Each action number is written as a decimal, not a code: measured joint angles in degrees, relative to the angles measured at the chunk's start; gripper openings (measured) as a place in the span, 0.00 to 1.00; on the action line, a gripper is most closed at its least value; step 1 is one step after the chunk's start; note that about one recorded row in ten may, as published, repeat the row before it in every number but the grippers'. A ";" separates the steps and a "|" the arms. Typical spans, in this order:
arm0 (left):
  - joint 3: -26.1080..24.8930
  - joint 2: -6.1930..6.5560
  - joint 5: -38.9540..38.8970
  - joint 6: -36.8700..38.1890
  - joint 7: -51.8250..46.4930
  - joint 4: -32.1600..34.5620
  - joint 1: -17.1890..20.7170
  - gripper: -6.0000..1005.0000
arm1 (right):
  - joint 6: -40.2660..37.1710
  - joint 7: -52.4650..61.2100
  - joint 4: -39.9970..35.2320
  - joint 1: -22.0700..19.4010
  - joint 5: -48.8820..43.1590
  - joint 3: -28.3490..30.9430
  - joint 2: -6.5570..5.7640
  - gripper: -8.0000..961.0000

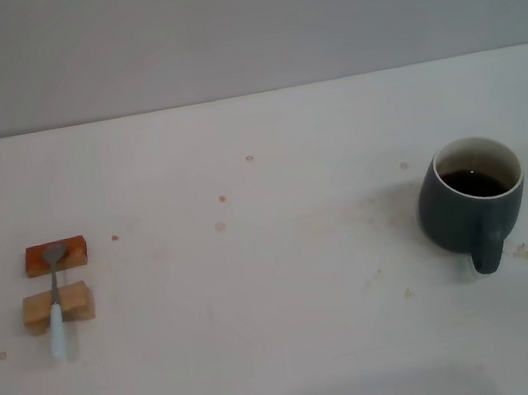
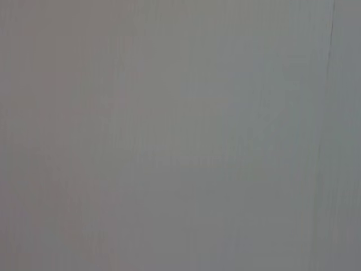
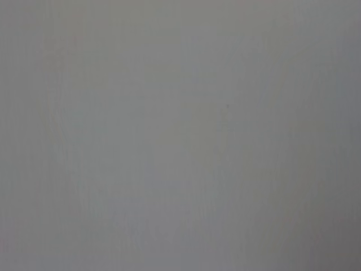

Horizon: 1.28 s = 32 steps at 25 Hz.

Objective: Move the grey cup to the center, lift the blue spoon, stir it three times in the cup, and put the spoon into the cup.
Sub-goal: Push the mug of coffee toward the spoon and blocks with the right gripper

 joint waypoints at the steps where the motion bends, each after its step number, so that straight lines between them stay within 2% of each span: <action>1: 0.00 0.00 0.00 0.00 0.00 0.00 0.00 0.68 | 0.00 0.00 0.00 -0.01 -0.03 0.00 0.01 0.59; 23: 0.01 -0.01 0.03 -0.06 0.01 0.00 0.16 0.68 | 0.02 -0.13 -0.23 -0.04 -0.35 -0.13 0.41 0.58; 32: 0.00 -0.05 0.02 -0.19 0.01 0.03 0.34 0.68 | -0.16 -0.04 -0.36 -0.91 -0.49 -0.42 0.49 0.38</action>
